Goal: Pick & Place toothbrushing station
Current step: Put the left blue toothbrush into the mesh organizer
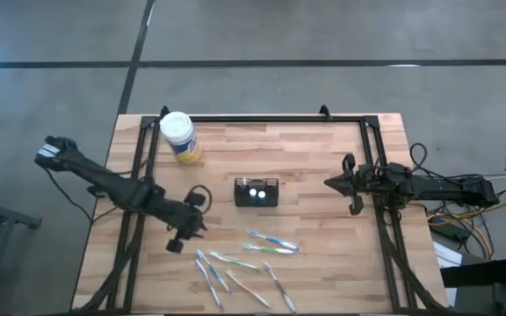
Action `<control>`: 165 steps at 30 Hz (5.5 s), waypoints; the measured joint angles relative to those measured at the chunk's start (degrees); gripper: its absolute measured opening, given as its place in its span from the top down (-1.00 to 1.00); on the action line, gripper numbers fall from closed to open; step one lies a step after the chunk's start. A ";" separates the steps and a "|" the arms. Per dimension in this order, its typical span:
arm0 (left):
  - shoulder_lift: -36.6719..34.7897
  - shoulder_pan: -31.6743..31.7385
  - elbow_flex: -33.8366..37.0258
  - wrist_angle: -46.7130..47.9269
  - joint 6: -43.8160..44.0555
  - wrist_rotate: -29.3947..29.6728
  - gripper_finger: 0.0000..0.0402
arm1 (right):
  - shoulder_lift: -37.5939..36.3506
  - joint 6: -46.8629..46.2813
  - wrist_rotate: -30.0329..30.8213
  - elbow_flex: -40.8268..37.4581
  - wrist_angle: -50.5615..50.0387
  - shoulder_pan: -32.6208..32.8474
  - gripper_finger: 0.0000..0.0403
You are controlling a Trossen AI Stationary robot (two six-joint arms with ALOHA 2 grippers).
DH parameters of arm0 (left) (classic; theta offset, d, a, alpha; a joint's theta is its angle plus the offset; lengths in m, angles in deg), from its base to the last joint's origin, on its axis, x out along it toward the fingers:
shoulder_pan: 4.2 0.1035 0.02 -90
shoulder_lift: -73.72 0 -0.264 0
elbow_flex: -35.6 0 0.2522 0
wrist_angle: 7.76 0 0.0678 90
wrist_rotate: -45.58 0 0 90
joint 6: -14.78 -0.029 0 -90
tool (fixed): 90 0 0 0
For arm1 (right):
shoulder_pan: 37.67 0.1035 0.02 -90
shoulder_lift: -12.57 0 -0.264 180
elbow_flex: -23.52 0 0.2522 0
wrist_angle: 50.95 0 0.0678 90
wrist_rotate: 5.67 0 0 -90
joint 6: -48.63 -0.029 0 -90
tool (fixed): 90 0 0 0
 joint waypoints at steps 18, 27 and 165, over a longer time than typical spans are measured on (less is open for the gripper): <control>14.25 -10.18 -1.41 -0.04 0.70 3.64 0.06 | 1.83 -1.81 1.58 0.00 1.22 -0.04 0.94; 17.65 -11.56 -2.77 -0.35 -0.42 3.71 0.06 | 1.89 -2.57 1.57 0.00 2.89 -0.04 0.94; 23.85 -10.31 -44.12 40.51 -42.35 67.73 0.86 | 96.65 -8.04 -30.28 100.75 -47.29 2.99 -0.48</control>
